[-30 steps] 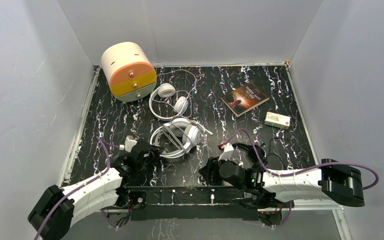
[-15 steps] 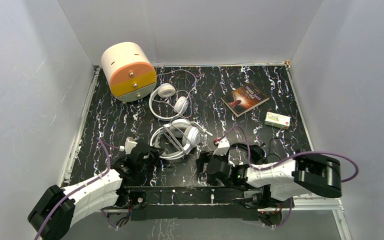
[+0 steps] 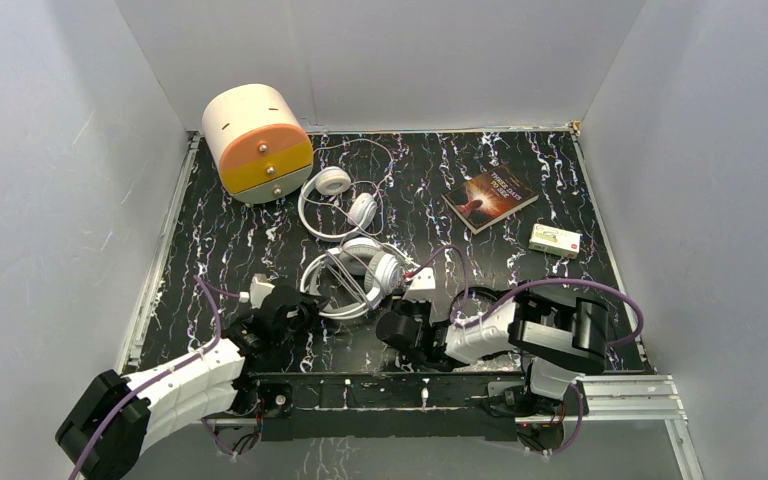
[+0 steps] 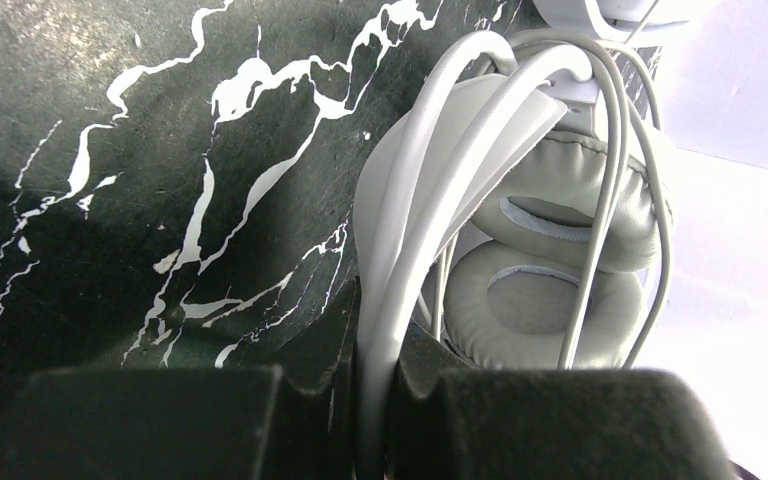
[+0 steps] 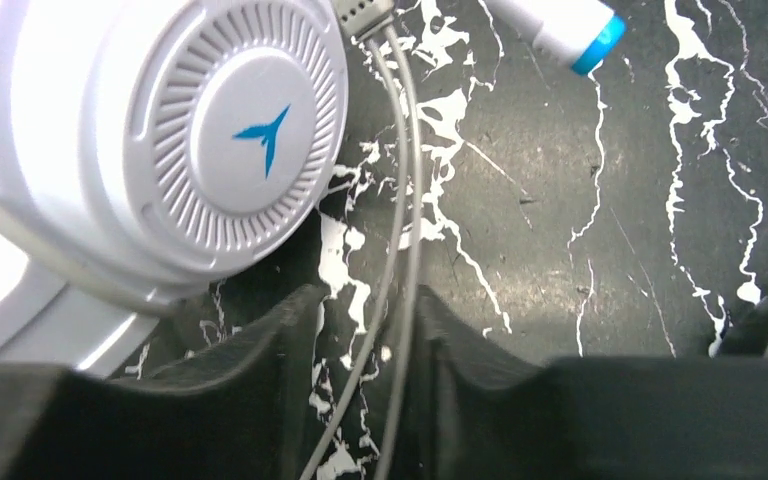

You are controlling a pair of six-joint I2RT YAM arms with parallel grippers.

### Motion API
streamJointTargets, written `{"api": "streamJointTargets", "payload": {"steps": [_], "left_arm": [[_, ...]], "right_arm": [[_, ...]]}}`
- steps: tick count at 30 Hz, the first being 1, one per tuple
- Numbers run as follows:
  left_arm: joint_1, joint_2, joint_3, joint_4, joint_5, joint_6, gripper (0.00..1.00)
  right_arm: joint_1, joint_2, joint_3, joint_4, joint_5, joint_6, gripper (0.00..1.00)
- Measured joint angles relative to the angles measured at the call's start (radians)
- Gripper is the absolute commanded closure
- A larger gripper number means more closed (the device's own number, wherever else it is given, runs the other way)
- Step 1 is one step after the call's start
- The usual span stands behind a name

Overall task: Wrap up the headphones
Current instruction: Wrap the headphones cable around the headphones.

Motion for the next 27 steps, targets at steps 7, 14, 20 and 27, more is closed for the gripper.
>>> {"api": "streamJointTargets", "payload": {"steps": [7, 14, 20, 27], "left_arm": [[0.0, -0.025, 0.0, -0.019, -0.006, 0.005, 1.0], [0.0, -0.04, 0.0, -0.047, -0.018, 0.028, 1.0], [0.0, -0.062, 0.011, -0.111, -0.06, 0.092, 1.0], [0.0, -0.064, 0.069, -0.152, -0.08, 0.192, 1.0]], "right_arm": [[-0.017, 0.029, 0.038, -0.034, 0.011, -0.017, 1.0], [-0.019, -0.189, 0.027, -0.209, -0.207, -0.096, 1.0], [-0.02, -0.462, -0.052, -0.113, -0.539, -0.235, 1.0], [-0.02, -0.497, -0.031, -0.087, -0.752, -0.352, 1.0]]}}
